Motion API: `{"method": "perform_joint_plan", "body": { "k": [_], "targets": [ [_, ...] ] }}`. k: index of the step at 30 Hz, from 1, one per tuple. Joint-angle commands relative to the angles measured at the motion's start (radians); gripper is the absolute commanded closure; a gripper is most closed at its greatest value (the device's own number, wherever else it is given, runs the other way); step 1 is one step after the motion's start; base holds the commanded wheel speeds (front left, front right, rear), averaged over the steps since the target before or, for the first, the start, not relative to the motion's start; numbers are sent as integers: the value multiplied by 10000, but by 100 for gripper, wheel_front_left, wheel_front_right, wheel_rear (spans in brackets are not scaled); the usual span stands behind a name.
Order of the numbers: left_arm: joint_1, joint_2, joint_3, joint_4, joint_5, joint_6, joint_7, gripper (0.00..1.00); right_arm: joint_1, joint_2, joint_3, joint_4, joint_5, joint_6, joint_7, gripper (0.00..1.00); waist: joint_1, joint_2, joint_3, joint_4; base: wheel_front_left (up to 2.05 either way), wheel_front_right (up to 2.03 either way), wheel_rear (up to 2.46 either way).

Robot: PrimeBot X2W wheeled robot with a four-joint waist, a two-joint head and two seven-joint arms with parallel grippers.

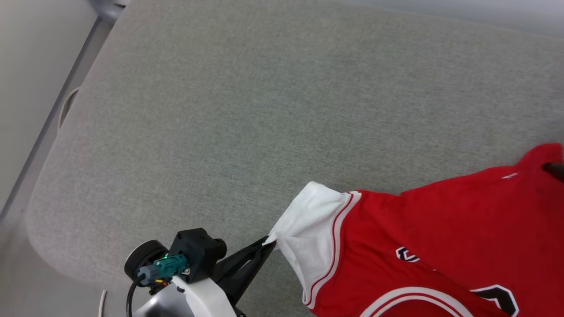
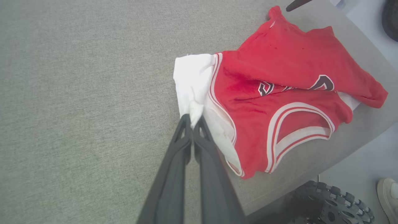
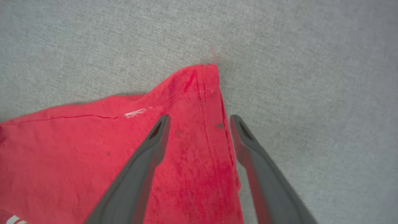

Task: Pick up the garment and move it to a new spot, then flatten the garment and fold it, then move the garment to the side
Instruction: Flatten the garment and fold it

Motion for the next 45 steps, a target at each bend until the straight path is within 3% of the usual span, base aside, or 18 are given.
{"method": "perform_joint_plan", "body": {
  "k": [1, 16, 17, 18, 19, 30, 45],
  "targets": [
    [-191, -119, -31, 3, 59, -79, -84, 100, -228, -117, -48, 320, -150, -8, -78, 0, -2, 0, 413, 409, 0, 0, 0],
    [-597, -412, -107, 270, 168, -246, -293, 100, 26, -278, 288, 1862, -452, -8, -248, 0, -2, 0, 961, 800, 0, 0, 0],
    [-605, -420, -103, 287, 168, -248, -303, 100, 89, -301, 299, 1920, -428, -8, -285, 56, -2, 0, 974, 806, 0, 0, 0],
    [-603, -430, -102, 311, 166, -248, -314, 100, 117, -318, 305, 1971, -423, -8, -325, 97, -2, 0, 978, 808, 0, 0, 0],
    [-601, -440, -104, 332, 160, -250, -320, 100, 124, -327, 320, 2006, -418, -8, -366, 100, -2, 0, 974, 809, 0, 0, 0],
    [-506, -300, 72, 521, 116, -127, -462, 100, -556, -381, 514, 2139, -48, -8, -2178, 100, -2, 0, 190, 385, 0, 0, 0],
    [-378, 392, 965, 126, -81, 346, -711, 100, -1288, -844, 1468, 2111, 1027, -8, -4806, 100, -2, 0, -1622, -1002, 0, 0, 0]
  ]
}}
